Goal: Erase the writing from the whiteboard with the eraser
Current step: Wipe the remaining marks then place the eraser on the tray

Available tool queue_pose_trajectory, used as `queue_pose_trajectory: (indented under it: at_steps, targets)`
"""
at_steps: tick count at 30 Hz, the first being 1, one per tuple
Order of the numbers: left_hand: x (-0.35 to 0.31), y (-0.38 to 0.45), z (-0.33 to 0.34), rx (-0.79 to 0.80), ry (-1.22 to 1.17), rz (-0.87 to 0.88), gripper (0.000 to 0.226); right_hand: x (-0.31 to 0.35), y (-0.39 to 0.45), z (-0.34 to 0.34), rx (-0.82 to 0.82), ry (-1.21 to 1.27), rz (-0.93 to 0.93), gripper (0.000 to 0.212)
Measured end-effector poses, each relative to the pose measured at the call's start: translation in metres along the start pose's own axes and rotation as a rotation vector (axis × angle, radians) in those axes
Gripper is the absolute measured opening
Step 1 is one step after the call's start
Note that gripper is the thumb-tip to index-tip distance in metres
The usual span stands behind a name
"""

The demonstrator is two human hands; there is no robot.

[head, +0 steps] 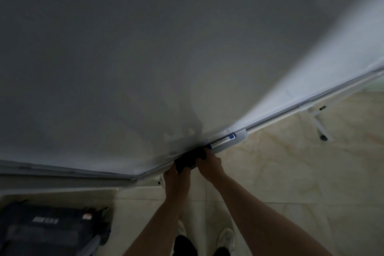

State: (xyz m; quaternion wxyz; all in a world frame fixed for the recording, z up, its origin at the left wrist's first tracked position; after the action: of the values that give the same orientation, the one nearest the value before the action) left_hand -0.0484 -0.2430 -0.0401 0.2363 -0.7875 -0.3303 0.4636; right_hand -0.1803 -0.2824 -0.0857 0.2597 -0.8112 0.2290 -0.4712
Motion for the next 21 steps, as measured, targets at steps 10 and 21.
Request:
queue_pose_trajectory:
  at_steps: [10,21]
  targets:
    - [-0.017,0.008,0.033,0.021,-0.045,0.039,0.026,-0.011,0.006,-0.026,-0.121,0.073,-0.074,0.035]
    - [0.004,0.004,0.04,0.023,-0.09,0.013,0.049,-0.039,-0.024,-0.03,-0.142,0.197,0.024,0.058]
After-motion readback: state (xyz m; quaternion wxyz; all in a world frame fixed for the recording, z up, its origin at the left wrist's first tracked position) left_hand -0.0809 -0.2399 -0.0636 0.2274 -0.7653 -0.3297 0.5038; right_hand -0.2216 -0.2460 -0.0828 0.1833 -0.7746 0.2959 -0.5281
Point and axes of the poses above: each hand's wrist, its own y-axis towards the middle knuckle, its own z-axis out of the palm, x = y × z, the point moved 6 cm from there along y, towards the middle knuckle, and after that the axes turned 4 degrees about y, right-handed, at the moved point
